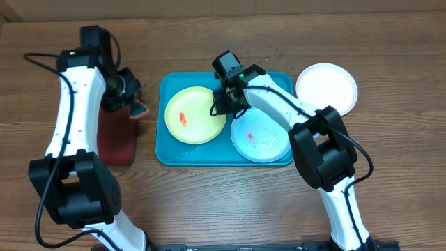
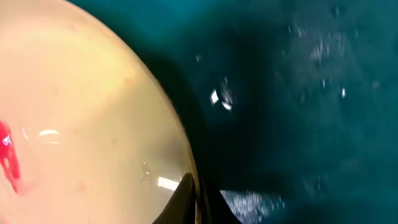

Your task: Clean dirty plates on tray and stack at the side

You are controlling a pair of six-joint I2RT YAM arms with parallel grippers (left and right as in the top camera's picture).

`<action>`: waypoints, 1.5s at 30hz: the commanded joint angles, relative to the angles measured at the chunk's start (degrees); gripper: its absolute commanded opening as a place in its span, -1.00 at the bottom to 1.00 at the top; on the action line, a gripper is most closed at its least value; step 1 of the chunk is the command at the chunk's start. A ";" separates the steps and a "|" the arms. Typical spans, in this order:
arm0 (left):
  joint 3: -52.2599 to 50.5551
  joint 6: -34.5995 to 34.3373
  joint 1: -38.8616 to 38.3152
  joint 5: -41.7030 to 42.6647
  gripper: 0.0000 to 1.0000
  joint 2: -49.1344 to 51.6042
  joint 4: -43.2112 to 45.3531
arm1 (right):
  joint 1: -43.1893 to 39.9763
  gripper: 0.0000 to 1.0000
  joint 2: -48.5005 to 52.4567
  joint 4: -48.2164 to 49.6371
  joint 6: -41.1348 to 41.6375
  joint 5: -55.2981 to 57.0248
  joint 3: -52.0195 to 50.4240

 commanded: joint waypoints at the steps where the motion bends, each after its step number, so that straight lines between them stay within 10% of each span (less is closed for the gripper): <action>1: -0.31 1.25 -1.97 -0.26 -0.91 2.34 0.09 | 0.26 -0.93 1.14 -2.32 6.47 1.81 -0.55; 29: -0.31 1.29 12.39 -6.51 -0.91 19.93 5.20 | 0.22 -0.93 1.16 0.94 6.45 2.08 -0.57; 45: 6.97 5.62 12.90 -0.02 -0.92 11.47 -0.81 | 0.22 -0.93 1.16 2.49 6.45 2.03 -0.57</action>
